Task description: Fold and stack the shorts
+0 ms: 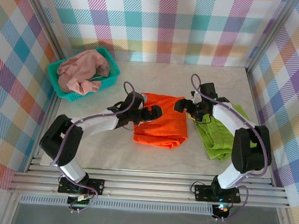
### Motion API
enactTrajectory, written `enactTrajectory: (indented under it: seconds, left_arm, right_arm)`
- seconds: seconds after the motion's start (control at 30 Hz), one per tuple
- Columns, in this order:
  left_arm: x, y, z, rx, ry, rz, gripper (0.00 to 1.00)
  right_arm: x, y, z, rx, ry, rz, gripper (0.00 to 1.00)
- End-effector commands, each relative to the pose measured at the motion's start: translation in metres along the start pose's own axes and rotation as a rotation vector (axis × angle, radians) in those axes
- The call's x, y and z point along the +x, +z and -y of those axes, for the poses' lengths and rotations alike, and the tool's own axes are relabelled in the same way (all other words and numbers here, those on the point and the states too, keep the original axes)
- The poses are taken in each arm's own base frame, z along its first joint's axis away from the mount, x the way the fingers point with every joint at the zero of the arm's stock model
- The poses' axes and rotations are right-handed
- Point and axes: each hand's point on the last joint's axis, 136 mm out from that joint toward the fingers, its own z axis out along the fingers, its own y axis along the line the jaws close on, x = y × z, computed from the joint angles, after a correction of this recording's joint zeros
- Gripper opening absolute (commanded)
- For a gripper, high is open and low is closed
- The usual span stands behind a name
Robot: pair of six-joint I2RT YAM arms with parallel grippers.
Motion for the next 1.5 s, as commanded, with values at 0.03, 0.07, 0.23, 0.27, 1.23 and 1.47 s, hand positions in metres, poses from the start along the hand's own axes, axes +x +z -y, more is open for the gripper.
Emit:
enactTrajectory:
  seconds: [0.03, 0.07, 0.23, 0.27, 1.23, 1.47]
  left_arm:
    - [0.017, 0.015, -0.026, -0.040, -0.021, -0.017, 1.00]
    - [0.020, 0.018, -0.033, -0.055, -0.024, -0.022, 1.00]
    - [0.035, 0.021, -0.058, -0.109, -0.025, -0.040, 1.00]
    - [0.036, 0.021, -0.060, -0.112, -0.024, -0.039, 1.00]
    - [0.037, 0.020, -0.064, -0.120, -0.018, -0.037, 1.00]
    - [0.035, 0.020, -0.063, -0.117, -0.019, -0.030, 1.00]
  right_arm:
    - [0.008, 0.007, 0.011, 0.010, -0.026, -0.067, 0.94]
    - [0.009, 0.009, 0.015, 0.016, -0.025, -0.078, 0.93]
    - [0.012, 0.020, 0.024, 0.006, -0.016, -0.126, 0.91]
    - [0.013, 0.022, 0.024, -0.005, -0.018, -0.133, 0.90]
    - [0.016, 0.059, -0.002, -0.267, 0.067, -0.188, 0.70]
    - [0.020, 0.067, -0.004, -0.266, 0.058, -0.208, 0.55]
